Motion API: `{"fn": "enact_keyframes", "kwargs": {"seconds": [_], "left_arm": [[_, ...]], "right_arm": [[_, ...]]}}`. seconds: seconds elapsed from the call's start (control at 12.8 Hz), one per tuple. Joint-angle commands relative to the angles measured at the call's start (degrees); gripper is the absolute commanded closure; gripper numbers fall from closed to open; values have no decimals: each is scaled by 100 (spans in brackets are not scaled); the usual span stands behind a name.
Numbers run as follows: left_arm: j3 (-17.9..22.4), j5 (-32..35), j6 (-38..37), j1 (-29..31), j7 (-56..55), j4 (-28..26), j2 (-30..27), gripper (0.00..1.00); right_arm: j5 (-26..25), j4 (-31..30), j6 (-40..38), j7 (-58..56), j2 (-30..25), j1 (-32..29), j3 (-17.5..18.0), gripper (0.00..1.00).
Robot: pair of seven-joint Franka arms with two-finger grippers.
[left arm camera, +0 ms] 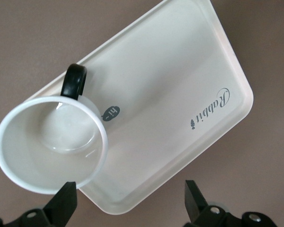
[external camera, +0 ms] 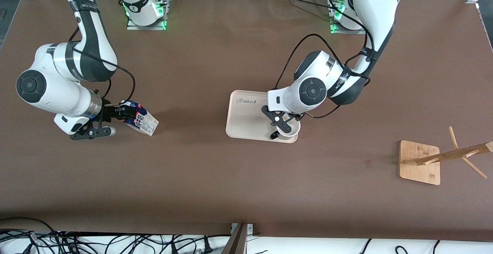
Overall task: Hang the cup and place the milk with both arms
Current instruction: 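Set the carton on the table while the left gripper descends to mug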
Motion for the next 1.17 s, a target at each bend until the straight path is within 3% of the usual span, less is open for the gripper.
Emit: {"fn": "enact_keyframes", "kwargs": {"seconds": [0.0, 0.16, 0.55, 1.09], "left_arm": [[-8, 342, 38, -32, 243, 148, 126, 0], [-60, 668, 151, -32, 261, 148, 197, 0], [-69, 748, 582, -32, 419, 121, 346, 0], [-60, 748, 706, -32, 419, 77, 548, 0]], "right_arm": [[-34, 606, -799, 67, -174, 20, -6, 0], [-105, 1064, -1388, 50, -357, 20, -50, 0], [-315, 962, -2226, 32, -1412, 2, -138, 0], [-799, 1145, -2244, 41, -1458, 11, -147, 0]]}}
